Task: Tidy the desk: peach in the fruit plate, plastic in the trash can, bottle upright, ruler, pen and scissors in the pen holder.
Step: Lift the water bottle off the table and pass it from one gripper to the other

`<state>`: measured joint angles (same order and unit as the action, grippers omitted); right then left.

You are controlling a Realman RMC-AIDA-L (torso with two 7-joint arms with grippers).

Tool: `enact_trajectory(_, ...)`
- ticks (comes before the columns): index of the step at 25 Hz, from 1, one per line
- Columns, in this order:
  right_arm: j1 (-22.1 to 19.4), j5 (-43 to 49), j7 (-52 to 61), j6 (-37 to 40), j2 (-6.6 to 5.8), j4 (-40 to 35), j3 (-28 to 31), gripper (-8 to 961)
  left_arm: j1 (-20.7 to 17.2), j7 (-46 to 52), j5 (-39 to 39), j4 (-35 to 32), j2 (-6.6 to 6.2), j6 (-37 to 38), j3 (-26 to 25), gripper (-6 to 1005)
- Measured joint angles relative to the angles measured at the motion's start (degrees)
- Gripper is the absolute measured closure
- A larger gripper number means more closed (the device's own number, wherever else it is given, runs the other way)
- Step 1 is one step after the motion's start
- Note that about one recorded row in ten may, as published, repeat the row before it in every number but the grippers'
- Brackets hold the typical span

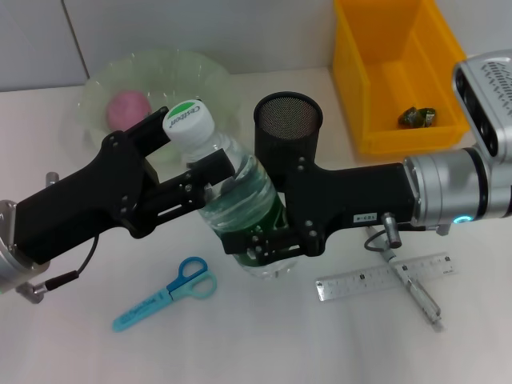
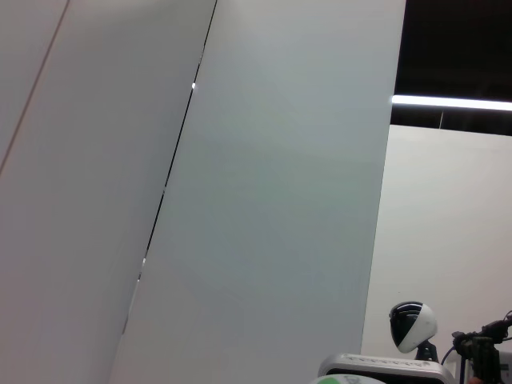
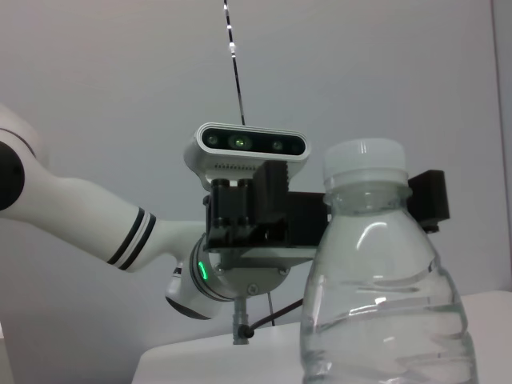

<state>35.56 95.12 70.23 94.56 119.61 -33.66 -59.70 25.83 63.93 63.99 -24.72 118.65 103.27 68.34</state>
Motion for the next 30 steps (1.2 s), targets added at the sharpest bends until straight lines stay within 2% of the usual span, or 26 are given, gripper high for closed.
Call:
enact_trajectory(27,1.19,-0.03,-0.34,0.17,0.0,1.23,-1.52,148,0.8,0.03,0.0,0.83,-0.28,0.09,-0.5,225)
enact_trajectory(29,1.24,-0.05,-0.3,0.23,0.0,1.23,-1.51,148,0.94,0.26,0.01,0.83,-0.33,0.15,-0.5,443)
enact_trajectory(30,1.28,-0.06,-0.27,0.32,0.0,1.22,-1.5,147,1.16,1.04,0.12,0.83,-0.39,0.22,-0.5,463)
